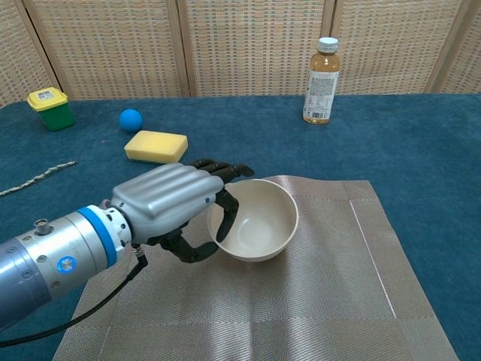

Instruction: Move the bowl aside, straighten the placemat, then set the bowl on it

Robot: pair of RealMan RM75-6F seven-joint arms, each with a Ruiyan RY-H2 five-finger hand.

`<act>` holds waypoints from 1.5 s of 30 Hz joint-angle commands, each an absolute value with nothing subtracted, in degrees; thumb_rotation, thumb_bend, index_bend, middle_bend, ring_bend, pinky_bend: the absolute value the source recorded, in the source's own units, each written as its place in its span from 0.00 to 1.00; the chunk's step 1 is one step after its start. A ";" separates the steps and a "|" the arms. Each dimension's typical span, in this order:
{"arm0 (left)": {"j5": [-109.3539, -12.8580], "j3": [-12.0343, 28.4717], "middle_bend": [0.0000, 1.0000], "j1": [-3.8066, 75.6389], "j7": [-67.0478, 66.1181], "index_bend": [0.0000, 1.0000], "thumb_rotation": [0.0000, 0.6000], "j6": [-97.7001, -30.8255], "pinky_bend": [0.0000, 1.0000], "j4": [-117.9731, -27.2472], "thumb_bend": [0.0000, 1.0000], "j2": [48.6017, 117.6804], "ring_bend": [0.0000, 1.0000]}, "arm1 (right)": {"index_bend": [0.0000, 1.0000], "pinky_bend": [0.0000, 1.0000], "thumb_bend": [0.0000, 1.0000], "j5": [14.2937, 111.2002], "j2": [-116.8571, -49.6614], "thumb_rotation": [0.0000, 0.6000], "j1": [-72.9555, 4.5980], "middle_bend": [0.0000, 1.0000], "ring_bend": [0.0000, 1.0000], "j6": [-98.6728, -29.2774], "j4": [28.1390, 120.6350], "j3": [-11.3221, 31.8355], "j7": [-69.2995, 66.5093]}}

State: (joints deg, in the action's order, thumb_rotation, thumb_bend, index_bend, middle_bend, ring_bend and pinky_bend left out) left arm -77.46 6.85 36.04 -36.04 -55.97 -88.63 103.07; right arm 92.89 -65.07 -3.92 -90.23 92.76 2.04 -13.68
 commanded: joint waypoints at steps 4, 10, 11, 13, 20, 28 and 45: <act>-74.57 7.21 0.00 37.47 -38.24 0.61 1.00 -55.10 0.00 -88.19 0.47 105.02 0.00 | 0.04 0.00 0.23 92.72 -64.86 1.00 -3.98 0.00 0.00 -89.95 92.70 2.07 -14.18; -72.90 6.78 0.00 37.88 -39.34 0.53 1.00 -55.32 0.00 -88.63 0.42 105.18 0.00 | 0.04 0.00 0.23 93.02 -64.66 1.00 -3.91 0.00 0.00 -90.04 92.90 1.94 -14.39; -72.54 6.78 0.00 37.96 -39.42 0.52 1.00 -55.30 0.00 -88.72 0.40 105.12 0.00 | 0.04 0.00 0.23 93.06 -64.65 1.00 -3.90 0.00 0.00 -90.03 92.93 1.91 -14.36; -71.85 6.76 0.00 38.20 -39.61 0.51 1.00 -55.14 0.00 -88.84 0.38 104.96 0.00 | 0.04 0.00 0.23 93.16 -64.66 1.00 -3.90 0.00 0.00 -90.00 93.01 1.84 -14.27; -70.05 6.41 0.00 38.69 -40.51 0.43 1.00 -55.47 0.00 -89.51 0.29 104.27 0.00 | 0.04 0.00 0.23 93.26 -64.69 1.00 -3.94 0.00 0.00 -89.82 93.10 1.75 -13.97; -71.24 6.53 0.00 37.70 -38.27 0.32 1.00 -58.87 0.00 -93.65 0.27 100.31 0.00 | 0.04 0.00 0.23 93.23 -64.68 1.00 -3.91 0.00 0.00 -89.93 93.01 1.85 -14.22; -81.75 0.20 0.00 20.12 -19.71 0.19 1.00 -83.31 0.00 -93.83 0.27 81.16 0.00 | 0.04 0.00 0.23 92.99 -66.39 1.00 -4.93 0.00 0.00 -86.79 91.99 1.12 -9.07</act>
State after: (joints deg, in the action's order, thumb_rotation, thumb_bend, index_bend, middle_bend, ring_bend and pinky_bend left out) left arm -80.48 1.78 23.28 -23.17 -79.36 -96.10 83.55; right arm 92.98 -66.10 -4.68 -87.34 92.21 1.31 -9.80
